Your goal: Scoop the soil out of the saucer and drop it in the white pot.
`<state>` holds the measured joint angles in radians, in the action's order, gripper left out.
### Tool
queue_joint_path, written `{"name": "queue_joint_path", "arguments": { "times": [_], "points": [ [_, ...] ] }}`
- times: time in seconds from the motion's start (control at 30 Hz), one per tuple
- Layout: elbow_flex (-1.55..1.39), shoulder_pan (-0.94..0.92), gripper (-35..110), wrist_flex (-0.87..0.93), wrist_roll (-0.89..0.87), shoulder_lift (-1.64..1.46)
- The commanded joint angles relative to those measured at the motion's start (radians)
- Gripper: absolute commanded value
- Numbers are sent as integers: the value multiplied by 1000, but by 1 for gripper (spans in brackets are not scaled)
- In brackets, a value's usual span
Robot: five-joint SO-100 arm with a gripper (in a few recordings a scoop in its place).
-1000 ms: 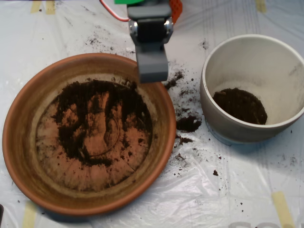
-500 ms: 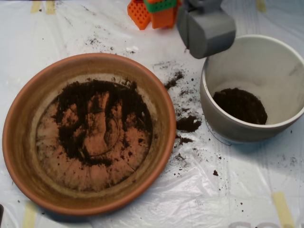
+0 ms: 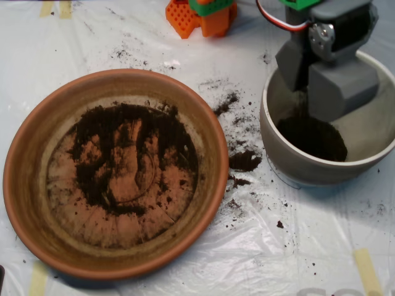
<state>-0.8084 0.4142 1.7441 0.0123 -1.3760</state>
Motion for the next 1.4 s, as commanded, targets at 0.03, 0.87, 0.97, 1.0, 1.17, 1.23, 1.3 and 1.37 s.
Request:
{"name": "queue_joint_path", "arguments": {
  "times": [0.03, 0.87, 0.97, 1.0, 1.17, 1.23, 1.3, 1.37],
  "points": [
    [106, 38, 29, 37, 8, -18],
    [-563, 0, 48, -293, -2, -469],
    [-430, -60, 48, -242, -37, -426],
    [-364, -86, 48, -216, -51, -399],
    [3, -241, 46, -66, -89, -242],
    [35, -304, 44, -52, -81, -230],
    [28, -367, 41, -38, -69, -229],
    [-2, -436, 41, -18, -61, -225]
  ]
}}
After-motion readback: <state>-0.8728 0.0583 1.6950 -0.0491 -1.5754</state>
